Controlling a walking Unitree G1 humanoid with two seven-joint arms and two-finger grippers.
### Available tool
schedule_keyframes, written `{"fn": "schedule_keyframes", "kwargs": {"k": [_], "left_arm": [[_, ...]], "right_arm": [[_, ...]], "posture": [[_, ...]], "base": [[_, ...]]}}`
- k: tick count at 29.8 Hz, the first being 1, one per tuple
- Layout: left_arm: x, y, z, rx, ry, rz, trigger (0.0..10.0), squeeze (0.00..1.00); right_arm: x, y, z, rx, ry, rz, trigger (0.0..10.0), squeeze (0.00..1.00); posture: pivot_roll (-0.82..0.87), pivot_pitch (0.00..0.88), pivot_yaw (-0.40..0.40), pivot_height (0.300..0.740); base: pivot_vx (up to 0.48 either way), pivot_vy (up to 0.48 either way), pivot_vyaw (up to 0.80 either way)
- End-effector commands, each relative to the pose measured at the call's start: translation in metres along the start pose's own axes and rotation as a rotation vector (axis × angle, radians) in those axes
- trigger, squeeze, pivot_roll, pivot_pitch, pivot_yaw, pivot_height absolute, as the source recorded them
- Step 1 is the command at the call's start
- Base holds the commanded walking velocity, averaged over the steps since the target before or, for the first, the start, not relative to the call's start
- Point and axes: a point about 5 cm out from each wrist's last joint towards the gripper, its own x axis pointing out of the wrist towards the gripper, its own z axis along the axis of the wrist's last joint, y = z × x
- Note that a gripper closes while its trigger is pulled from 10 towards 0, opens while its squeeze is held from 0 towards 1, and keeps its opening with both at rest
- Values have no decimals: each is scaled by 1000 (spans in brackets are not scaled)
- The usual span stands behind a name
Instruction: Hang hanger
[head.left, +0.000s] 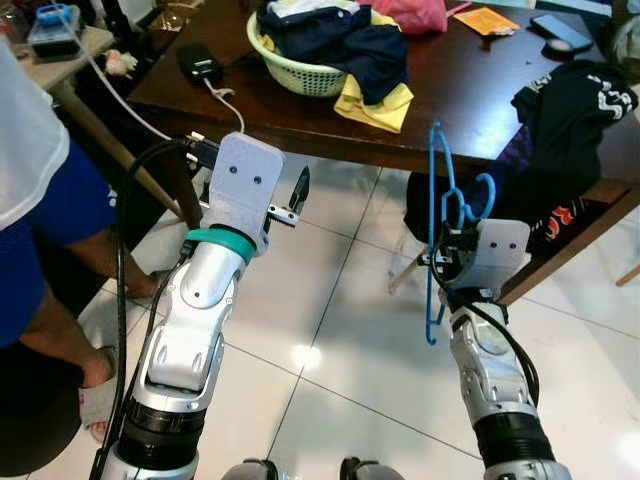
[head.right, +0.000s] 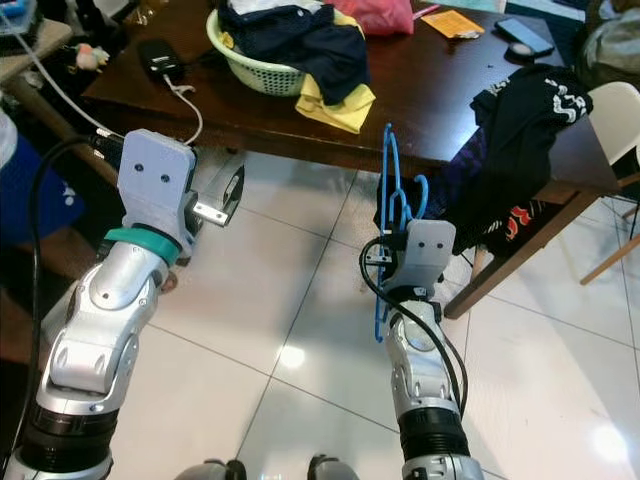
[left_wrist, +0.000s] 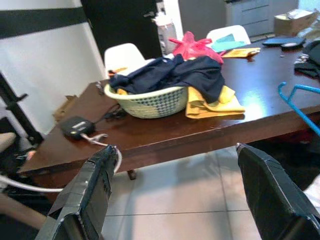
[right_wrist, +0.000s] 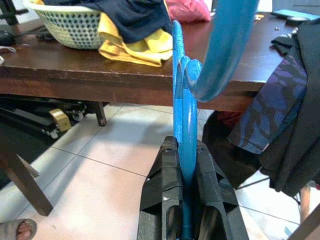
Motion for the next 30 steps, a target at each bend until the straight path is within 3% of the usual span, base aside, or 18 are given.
{"fn": "schedule_keyframes", "kwargs": {"k": [1,10,24,30], "left_arm": [[-3,-1,-3,5,20,-1,10000,0],[-3,1,0,8,3,13,10000,0],[-1,2,2,14,-5,20,10000,0],[-1,2,1,12,-3,19,10000,0]], "right_arm": [[-3,-3,-4,-5,15,-8,10000,0],[-3,-2,-4,-5,17,2,10000,0],[-5,-2,-5,4,26,-1,10000,0],[-4,-4,-5,41,38,-22,10000,0]], "posture": [[14,57,46,740],[18,60,39,740],[14,62,38,740],[14,62,38,740]], "base": [[0,0,0],[100,0,0],[458,0,0],[461,0,-800]]}}
